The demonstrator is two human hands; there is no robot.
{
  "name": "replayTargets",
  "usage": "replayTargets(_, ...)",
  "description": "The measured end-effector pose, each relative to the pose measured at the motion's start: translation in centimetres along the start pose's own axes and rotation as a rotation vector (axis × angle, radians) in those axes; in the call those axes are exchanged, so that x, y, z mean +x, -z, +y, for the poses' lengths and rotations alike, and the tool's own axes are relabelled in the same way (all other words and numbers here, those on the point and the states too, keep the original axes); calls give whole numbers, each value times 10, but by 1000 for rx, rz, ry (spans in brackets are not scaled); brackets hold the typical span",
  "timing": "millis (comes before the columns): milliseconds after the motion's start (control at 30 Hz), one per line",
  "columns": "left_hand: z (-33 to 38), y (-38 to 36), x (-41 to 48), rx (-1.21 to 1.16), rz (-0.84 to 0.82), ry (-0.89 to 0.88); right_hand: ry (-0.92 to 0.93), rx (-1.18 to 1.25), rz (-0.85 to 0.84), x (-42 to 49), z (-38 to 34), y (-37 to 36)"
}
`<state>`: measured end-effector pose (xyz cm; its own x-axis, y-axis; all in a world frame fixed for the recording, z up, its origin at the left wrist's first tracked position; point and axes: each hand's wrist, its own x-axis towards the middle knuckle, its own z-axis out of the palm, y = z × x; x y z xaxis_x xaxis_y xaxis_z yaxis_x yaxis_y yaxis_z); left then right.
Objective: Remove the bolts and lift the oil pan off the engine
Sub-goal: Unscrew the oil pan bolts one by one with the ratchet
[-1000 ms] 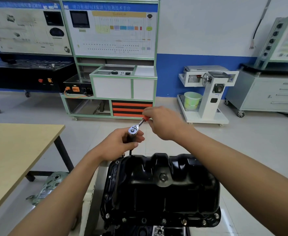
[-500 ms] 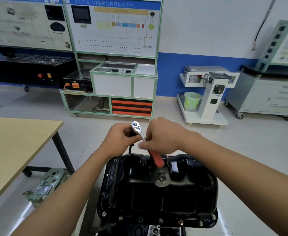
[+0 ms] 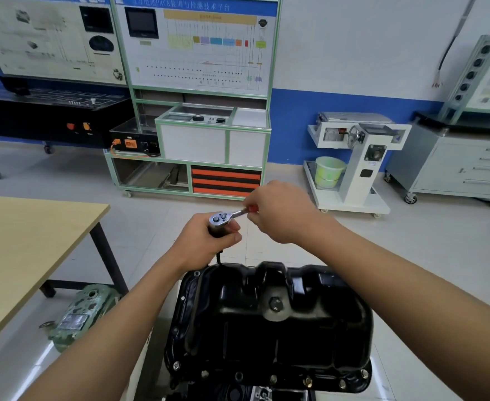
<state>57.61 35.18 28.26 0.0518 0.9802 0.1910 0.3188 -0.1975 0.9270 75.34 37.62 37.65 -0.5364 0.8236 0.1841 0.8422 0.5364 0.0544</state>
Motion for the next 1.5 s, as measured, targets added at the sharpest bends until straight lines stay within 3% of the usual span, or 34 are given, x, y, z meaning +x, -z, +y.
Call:
replayTargets(167, 8, 10, -2, -66, -205, 25, 94, 173, -116, 17, 3, -16)
replayTargets(267, 11, 20, -2, -46, -274, 24, 109, 266, -88, 18, 6, -21)
replayTargets(500, 7, 16, 1, -92, -94, 40, -14, 136, -29, 2, 13, -6)
replayTargets(733, 7, 5, 4, -33, 25, -34, -25, 232, -152, -20, -2, 11)
replayTargets(900, 10, -3, 1, -5, 119, -89, 18, 354, -137, -27, -21, 3)
replayTargets(1033, 7, 2, 1, -6, 181, -51, 30, 375, -192, -21, -7, 10)
replayTargets(1200, 8, 7, -4, 33, -34, 7, -21, 210, -86, -3, 7, 1)
replayTargets(1500, 9, 13, -10, -102, -185, 24, 30, 205, -22, 15, 11, -33)
